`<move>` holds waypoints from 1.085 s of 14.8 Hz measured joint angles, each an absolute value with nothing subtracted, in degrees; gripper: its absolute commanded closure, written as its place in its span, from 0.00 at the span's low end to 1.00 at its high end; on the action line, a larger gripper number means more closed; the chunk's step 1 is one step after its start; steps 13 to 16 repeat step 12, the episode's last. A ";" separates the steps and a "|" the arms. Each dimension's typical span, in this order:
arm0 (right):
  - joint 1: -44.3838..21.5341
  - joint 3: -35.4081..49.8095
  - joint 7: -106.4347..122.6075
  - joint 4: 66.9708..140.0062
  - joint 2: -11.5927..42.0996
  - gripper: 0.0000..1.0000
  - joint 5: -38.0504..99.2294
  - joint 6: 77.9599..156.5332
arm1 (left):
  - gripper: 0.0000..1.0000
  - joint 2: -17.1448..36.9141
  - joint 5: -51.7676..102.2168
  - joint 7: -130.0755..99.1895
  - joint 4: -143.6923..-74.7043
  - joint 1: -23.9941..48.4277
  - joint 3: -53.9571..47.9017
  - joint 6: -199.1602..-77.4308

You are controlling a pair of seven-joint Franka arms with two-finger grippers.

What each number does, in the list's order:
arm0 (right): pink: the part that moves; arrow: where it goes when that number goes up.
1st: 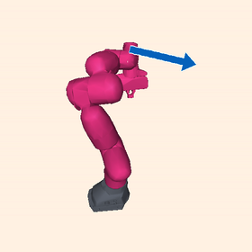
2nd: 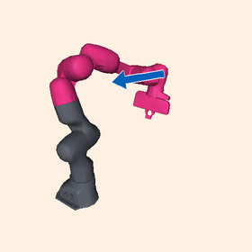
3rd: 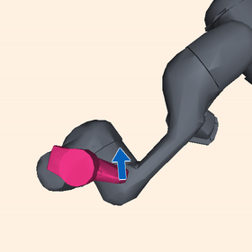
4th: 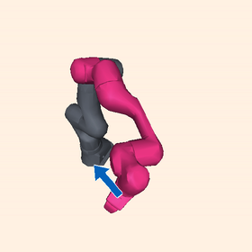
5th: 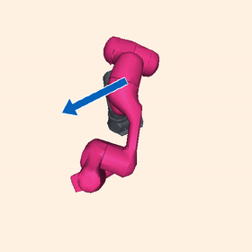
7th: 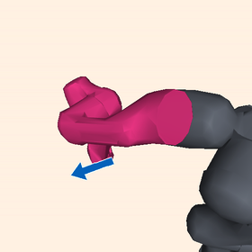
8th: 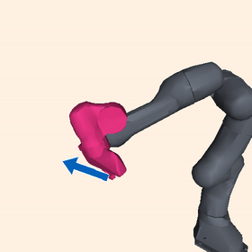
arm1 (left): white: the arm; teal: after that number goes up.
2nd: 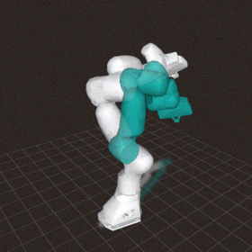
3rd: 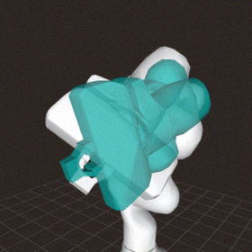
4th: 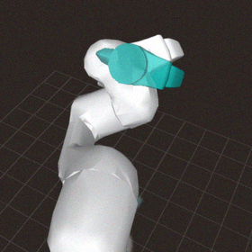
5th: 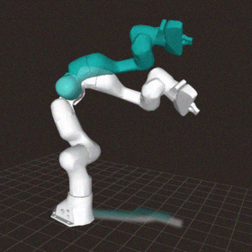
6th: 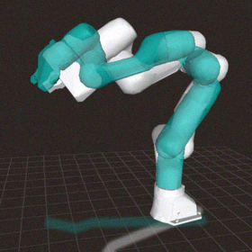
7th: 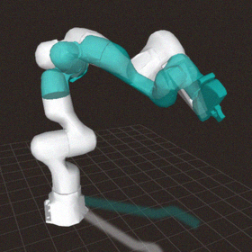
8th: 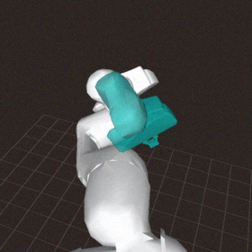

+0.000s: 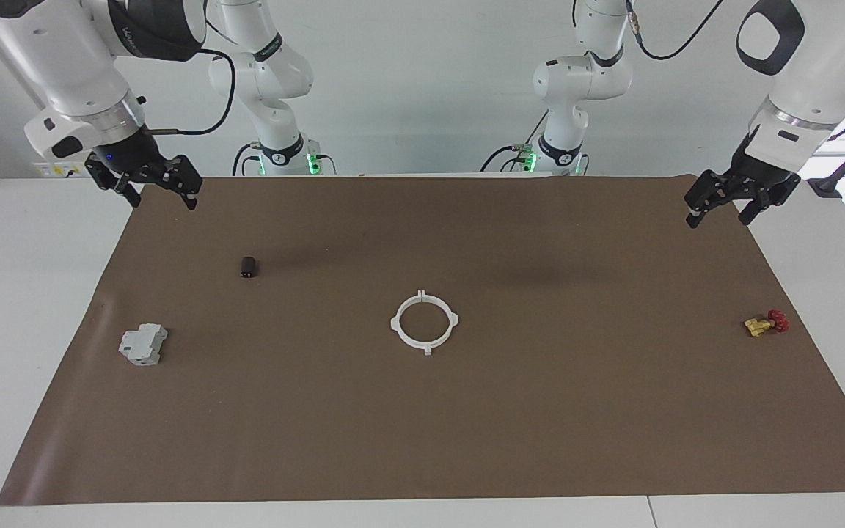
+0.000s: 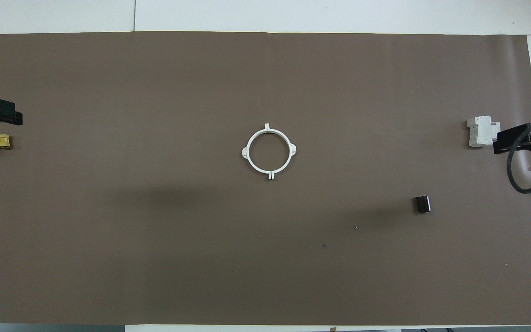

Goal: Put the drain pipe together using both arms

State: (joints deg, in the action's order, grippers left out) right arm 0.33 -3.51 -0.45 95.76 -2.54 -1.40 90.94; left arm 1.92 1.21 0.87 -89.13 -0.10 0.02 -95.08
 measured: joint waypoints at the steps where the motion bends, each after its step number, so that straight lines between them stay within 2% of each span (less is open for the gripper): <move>1: 0.33 -3.51 -0.45 95.76 -2.54 0.00 -1.39 90.94 | 0.00 2.00 1.21 0.87 -88.84 -0.10 0.01 -94.62; 16: 0.33 -3.52 -0.45 95.76 -2.54 0.00 -1.39 90.94 | 0.00 -0.32 1.21 0.91 -92.14 -0.10 -0.12 -91.33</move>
